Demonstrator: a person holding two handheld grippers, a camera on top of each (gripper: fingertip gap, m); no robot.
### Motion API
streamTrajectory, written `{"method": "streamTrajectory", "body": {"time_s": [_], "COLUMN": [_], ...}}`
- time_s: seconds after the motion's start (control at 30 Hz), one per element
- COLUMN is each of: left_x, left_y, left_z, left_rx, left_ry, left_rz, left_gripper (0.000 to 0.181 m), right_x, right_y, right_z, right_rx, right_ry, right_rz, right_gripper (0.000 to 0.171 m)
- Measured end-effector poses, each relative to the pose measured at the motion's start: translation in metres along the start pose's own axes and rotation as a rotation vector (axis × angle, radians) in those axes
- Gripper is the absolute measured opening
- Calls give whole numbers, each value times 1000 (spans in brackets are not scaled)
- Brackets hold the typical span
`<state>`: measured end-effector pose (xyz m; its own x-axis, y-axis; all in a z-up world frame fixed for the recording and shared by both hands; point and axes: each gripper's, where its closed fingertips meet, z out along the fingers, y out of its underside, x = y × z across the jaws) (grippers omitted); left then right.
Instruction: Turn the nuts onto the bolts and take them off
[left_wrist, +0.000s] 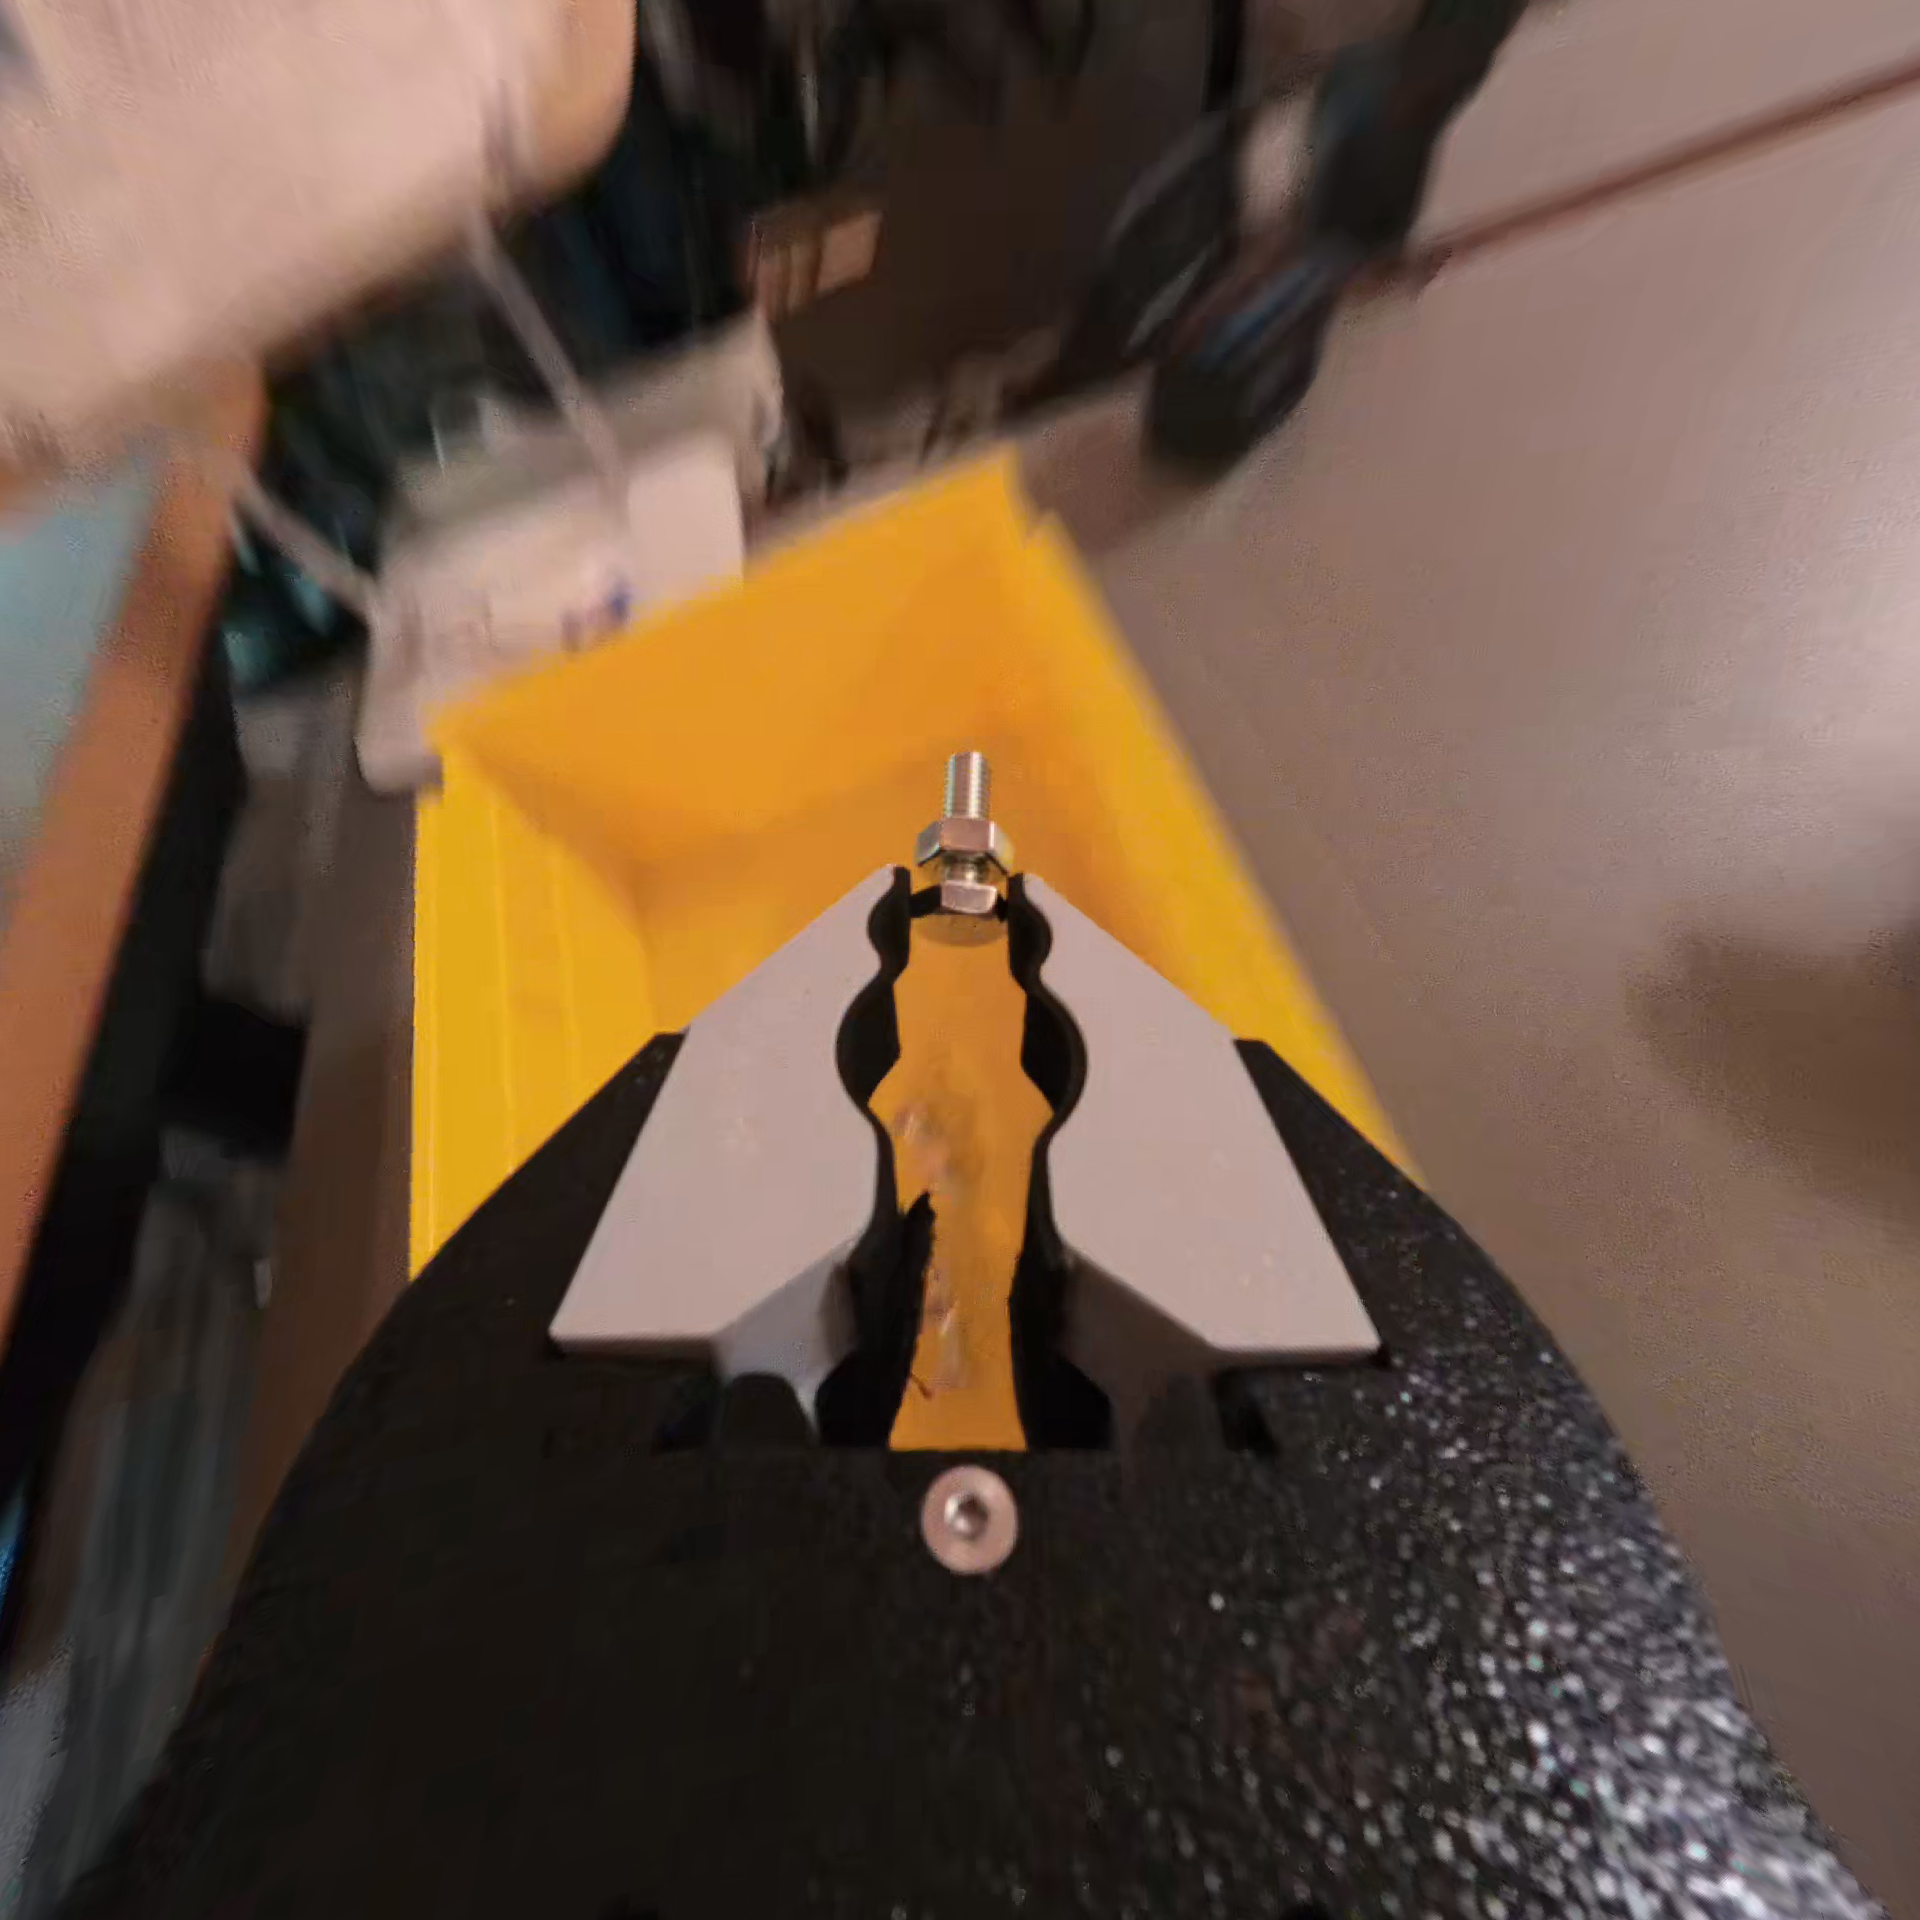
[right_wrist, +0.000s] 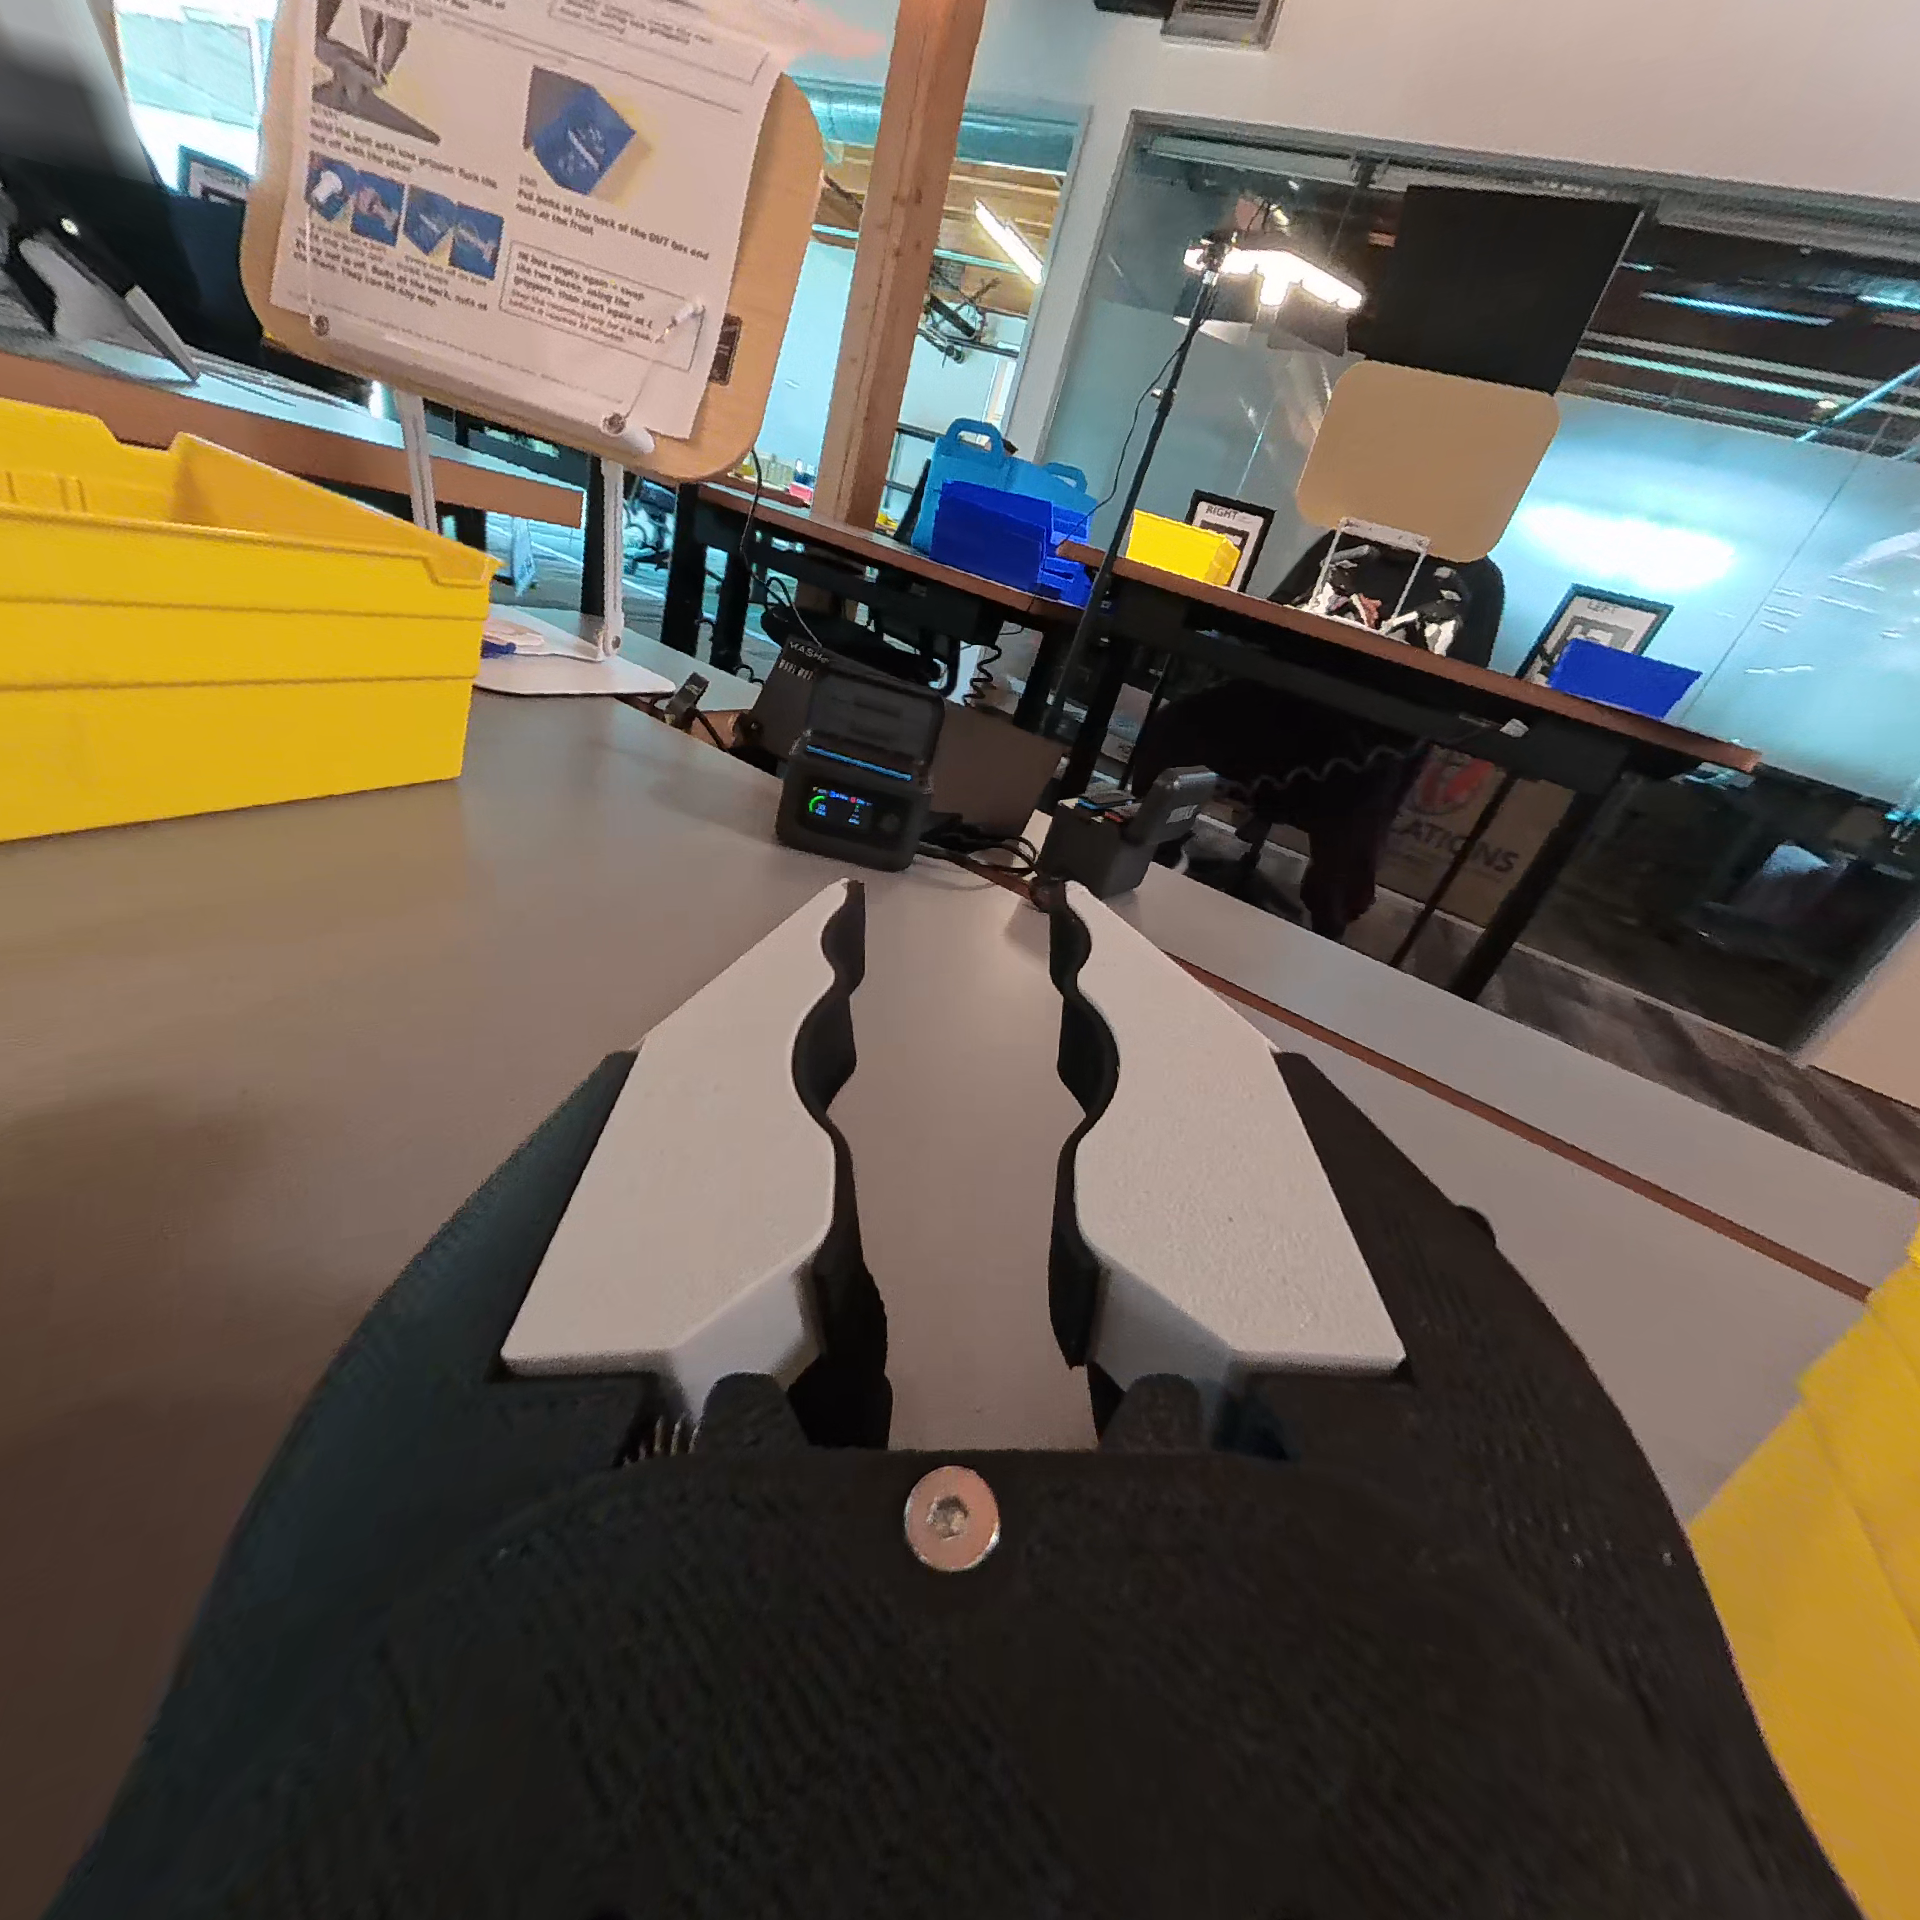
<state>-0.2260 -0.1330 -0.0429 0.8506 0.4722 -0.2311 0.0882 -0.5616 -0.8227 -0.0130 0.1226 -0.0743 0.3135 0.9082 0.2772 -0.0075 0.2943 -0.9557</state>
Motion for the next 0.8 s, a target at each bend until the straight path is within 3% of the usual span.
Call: {"method": "streamTrajectory", "body": {"time_s": [0.07, 0.13, 0.23, 0.33, 0.5, 0.67, 0.73, 0.8], "left_x": [47, 98, 173, 230, 276, 286, 288, 290], "left_y": [-45, -71, -74, -54, -23, -10, -9, -6], "left_z": [-12, -14, 0, 14, 18, 24, 25, 27], "left_rx": [205, 344, 465, 556, 634, 643, 656, 652], "left_ry": [57, 99, 181, 270, 405, 428, 441, 487], "left_rz": [133, 284, 568, 794, 902, 946, 934, 891], "left_gripper": [15, 16, 16, 16, 16, 16, 16, 16], "right_x": [-3, -21, -65, -77, -86, -96, -96, -95], "right_y": [-5, -14, -19, -19, 0, -6, -3, -2], "right_z": [-1, -5, -24, -37, -41, -50, -50, -52], "right_rx": [26, 75, 34, -64, -193, -186, -200, -204], "right_ry": [-46, -214, -662, -915, -961, -1062, -1055, -1058], "right_rz": [19, 86, 383, 670, 638, 652, 639, 609], "right_gripper": [35, 30, 31, 39, 27, 22, 10, 8]}}
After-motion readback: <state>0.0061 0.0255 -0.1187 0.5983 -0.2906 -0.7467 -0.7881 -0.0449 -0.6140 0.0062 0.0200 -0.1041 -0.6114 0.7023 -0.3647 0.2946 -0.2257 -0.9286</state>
